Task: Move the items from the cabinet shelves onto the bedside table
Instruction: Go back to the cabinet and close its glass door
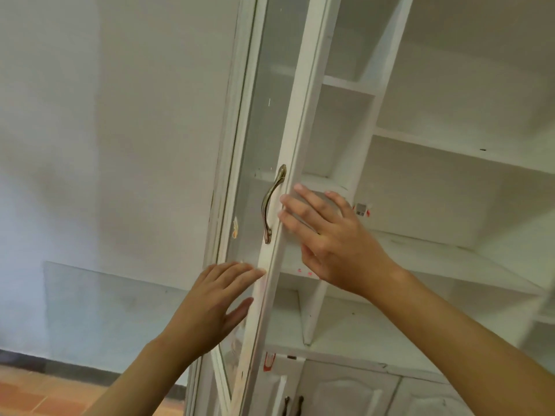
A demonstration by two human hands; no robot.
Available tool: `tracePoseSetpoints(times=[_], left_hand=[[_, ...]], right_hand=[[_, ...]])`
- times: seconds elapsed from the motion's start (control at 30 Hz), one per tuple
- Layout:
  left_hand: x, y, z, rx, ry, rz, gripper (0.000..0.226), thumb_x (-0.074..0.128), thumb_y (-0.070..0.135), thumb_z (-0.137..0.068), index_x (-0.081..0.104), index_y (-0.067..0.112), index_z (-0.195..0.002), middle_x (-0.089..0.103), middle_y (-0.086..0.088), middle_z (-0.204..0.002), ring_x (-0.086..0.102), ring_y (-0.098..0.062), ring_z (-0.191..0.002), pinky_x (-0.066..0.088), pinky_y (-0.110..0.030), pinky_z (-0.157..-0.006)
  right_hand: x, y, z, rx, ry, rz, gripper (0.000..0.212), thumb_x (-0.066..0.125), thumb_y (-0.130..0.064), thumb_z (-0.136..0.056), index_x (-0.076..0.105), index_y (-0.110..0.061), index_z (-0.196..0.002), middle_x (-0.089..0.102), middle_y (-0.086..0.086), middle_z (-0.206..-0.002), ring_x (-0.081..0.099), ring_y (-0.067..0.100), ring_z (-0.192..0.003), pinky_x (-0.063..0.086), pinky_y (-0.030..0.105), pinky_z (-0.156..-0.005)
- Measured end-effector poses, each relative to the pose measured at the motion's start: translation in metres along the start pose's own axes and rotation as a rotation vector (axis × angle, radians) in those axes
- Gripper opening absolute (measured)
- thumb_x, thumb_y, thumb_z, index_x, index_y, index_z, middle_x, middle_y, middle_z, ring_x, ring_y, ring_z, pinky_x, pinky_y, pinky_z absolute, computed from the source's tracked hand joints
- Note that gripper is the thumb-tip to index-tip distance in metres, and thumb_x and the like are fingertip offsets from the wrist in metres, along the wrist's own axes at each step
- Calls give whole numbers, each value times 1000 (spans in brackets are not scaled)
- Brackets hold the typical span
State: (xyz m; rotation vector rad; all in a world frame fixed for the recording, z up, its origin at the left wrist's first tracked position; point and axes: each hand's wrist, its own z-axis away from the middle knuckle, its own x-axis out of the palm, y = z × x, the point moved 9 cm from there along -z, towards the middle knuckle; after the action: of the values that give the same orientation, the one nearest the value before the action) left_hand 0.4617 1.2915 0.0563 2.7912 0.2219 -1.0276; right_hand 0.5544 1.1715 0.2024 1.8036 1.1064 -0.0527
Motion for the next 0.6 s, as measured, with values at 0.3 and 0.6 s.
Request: tracePoseSetpoints(times=[0.3, 0.6], left_hand=[[38, 24, -40, 31, -78, -9, 54, 49, 49, -100, 35, 43, -152, 43, 9, -154, 39, -16, -143, 38, -42, -117], [89, 40, -89, 44, -118, -50, 60, 47, 59, -97, 29, 50, -153, 34, 10, -161, 35, -18, -146, 33, -45, -119]], right_hand=[[29, 30, 36, 70, -74, -13, 56, 53, -28, -98, 44, -15, -152, 30, 10, -166, 12, 29, -160, 27, 59, -119], [73, 79, 73, 126, -103, -19, 61, 51, -38, -97, 44, -17, -153, 26, 11, -168, 11, 28, -160, 27, 57, -120]])
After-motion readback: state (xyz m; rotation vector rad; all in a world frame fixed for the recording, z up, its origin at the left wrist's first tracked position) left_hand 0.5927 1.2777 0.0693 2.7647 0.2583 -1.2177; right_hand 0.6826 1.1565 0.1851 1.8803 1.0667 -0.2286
